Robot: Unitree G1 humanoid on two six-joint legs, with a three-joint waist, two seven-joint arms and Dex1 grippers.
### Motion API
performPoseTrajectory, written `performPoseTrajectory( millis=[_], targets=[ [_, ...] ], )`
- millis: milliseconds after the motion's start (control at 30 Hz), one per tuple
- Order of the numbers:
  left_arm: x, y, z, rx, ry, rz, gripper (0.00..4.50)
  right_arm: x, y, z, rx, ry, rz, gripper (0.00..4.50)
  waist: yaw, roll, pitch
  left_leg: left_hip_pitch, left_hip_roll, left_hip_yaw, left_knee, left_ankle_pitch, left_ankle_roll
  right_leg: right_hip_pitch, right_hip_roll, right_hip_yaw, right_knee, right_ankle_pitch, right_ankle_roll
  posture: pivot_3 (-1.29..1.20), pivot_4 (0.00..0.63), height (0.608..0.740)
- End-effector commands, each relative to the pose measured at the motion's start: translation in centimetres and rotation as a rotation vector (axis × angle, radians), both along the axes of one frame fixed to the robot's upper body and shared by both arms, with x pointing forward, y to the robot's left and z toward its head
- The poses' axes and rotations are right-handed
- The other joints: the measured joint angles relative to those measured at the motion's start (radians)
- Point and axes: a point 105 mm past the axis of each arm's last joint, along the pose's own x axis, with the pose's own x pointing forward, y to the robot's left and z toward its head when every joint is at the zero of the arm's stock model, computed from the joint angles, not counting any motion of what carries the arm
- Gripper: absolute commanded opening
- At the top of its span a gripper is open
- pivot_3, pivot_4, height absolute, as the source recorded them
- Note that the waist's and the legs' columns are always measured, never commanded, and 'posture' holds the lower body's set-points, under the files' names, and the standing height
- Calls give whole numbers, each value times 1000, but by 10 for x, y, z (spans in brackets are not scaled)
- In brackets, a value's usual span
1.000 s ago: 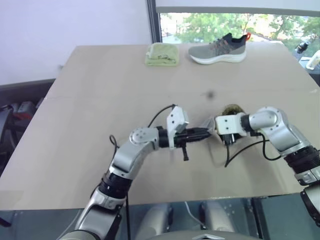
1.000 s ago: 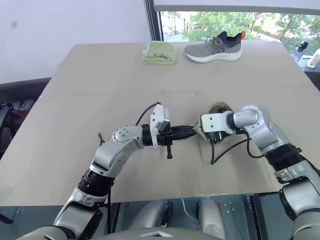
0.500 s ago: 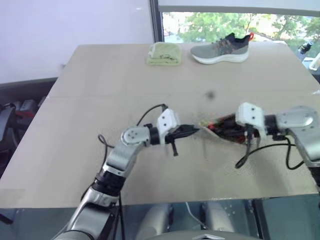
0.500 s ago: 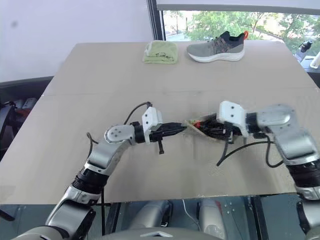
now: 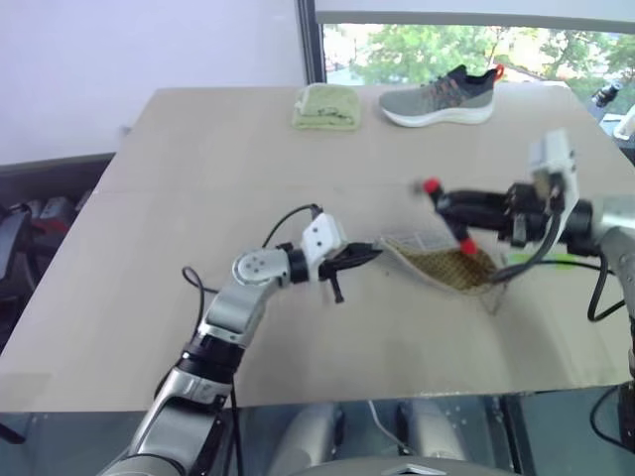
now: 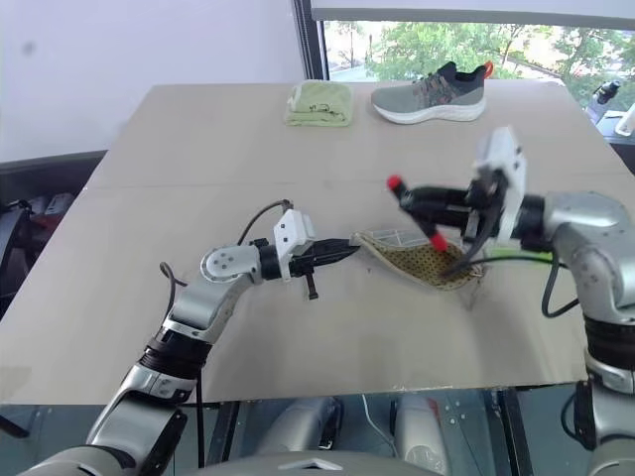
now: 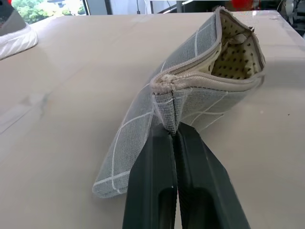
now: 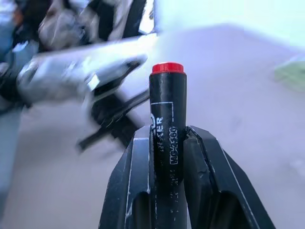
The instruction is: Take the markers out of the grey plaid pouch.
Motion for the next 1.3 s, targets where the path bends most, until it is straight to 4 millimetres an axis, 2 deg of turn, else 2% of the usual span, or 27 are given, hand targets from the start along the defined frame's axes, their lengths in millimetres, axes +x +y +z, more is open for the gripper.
performPoseTrajectory(
  millis=[33, 133, 267, 333, 400, 433, 467, 567, 733, 900, 1000, 1100, 1233, 1300],
  targets=[
    [15, 18, 24, -32, -101, 105, 0, 19, -36, 24, 65, -59, -196, 342, 1, 0, 0, 0, 0, 0, 0, 0, 0, 0, 0, 0, 0, 0, 0, 0, 150, 740],
    [26, 31, 42, -78, -164, 217, 0, 35, -67, 19, -6, -79, -373, 342, 2, 0, 0, 0, 0, 0, 0, 0, 0, 0, 0, 0, 0, 0, 0, 0, 150, 740],
    [32, 53, 52, -64, -221, 304, 0, 54, -105, -25, -358, -124, -562, 342, 0, 0, 0, -1, 0, 1, -1, 0, 0, -1, 0, 0, 0, 0, 0, 0, 150, 740],
    [32, 61, 53, -48, -233, 328, 0, 59, -115, -42, -469, -135, -575, 342, -4, 0, 0, -1, 0, 2, -1, 0, 0, -1, 0, 1, 0, 0, 0, 0, 150, 740],
    [32, 71, 52, -29, -242, 357, 0, 63, -118, -50, -502, -144, -582, 1346, -11, 1, 0, 0, 0, 3, -1, 0, 0, -2, 0, 2, 1, 0, 0, 0, 150, 740],
    [32, 77, 52, -21, -246, 374, 0, 65, -119, -52, -515, -152, -588, 1633, -16, 1, 0, 0, 0, 4, -1, 0, 0, -2, 0, 3, 1, 0, 0, 0, 150, 740],
    [31, 80, 52, -17, -248, 386, 0, 66, -120, -54, -524, -159, -590, 2121, -20, 1, 1, 0, 0, 4, -1, 0, 0, -2, 0, 3, 2, 0, 0, 0, 150, 740],
    [29, 94, 51, -4, -254, 434, 0, 68, -121, -49, -503, -181, -608, 3699, -25, 1, 1, 0, 0, 4, -1, 0, 0, -3, 0, 3, 2, 0, 0, 0, 150, 740],
    [22, 124, 44, 66, -274, 552, 0, 61, -116, -34, -357, -155, -588, 3699, -24, 1, 1, 0, 1, 4, -1, 0, 0, -3, 1, 3, 2, 0, 0, 0, 150, 740],
    [18, 167, 41, 163, -331, 729, 0, 45, -119, -46, -291, -78, -576, 3699, -17, 1, 1, 0, 1, 2, -2, 0, 0, -2, 0, 2, 0, 0, 0, 0, 150, 740],
    [11, 184, 43, 177, -349, 793, 974, 33, -120, -54, -231, -13, -562, 3749, -12, 1, 1, 0, 0, 2, -2, 0, 0, -2, 0, 2, 0, 0, 0, 0, 150, 740],
    [-3, 182, 37, 153, -326, 772, 2336, 19, -120, -56, -119, 58, -534, 3749, -11, 2, 1, 0, 1, 3, -3, 0, 0, -2, 0, 3, 0, 0, 0, 0, 150, 740],
    [-25, 182, 21, 152, -233, 757, 2336, -1, -119, -69, -58, 160, -484, 3749, -9, 2, 1, 0, 1, 2, -3, 0, 0, -1, 0, 3, -1, 0, 0, 0, 150, 740],
    [-45, 175, 4, 79, -40, 719, 2336, -12, -117, -81, -30, 215, -451, 3749, -8, 2, 1, 1, 1, 2, -5, -1, 0, -1, 0, 3, -2, 0, 0, 0, 150, 740]
  ],
)
